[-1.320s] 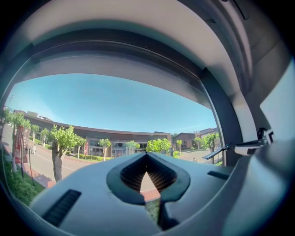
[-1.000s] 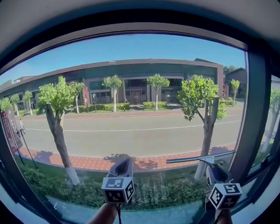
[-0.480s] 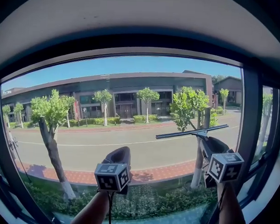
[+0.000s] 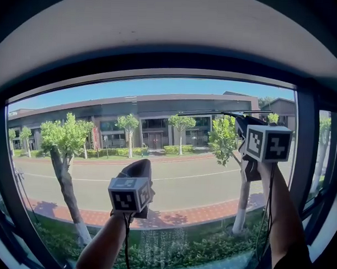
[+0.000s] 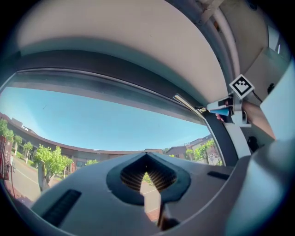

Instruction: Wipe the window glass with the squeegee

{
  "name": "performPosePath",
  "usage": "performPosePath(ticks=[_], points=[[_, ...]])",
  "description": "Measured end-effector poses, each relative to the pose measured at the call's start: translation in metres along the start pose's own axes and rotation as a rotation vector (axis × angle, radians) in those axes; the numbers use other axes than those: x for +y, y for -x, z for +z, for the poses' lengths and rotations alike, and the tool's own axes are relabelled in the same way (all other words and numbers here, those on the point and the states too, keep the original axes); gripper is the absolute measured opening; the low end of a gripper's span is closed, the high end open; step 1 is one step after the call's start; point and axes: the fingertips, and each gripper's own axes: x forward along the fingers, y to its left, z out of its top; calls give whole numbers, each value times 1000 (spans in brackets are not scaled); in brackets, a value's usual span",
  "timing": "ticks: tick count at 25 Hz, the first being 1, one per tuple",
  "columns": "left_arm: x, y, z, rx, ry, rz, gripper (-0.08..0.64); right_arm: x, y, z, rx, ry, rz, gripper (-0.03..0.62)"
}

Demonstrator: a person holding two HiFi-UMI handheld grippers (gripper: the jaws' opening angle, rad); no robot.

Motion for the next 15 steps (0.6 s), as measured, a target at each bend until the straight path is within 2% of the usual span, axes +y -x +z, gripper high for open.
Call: performPosePath(ticks=[2,7,12,15], points=[[5,-3,4,-9,-15,12,2,1,-16,19,-11,-1,-8,130],[3,-9,-3,-8,47,12,2,0,-46,45,2,9,-40,132],[-3,-5,-5,-22,-30,10,2,-2,-64,55,7,0,-59,130],[5,-6,0,-25,-33,26,2,-4,-73,66,-7,7,-86,131]])
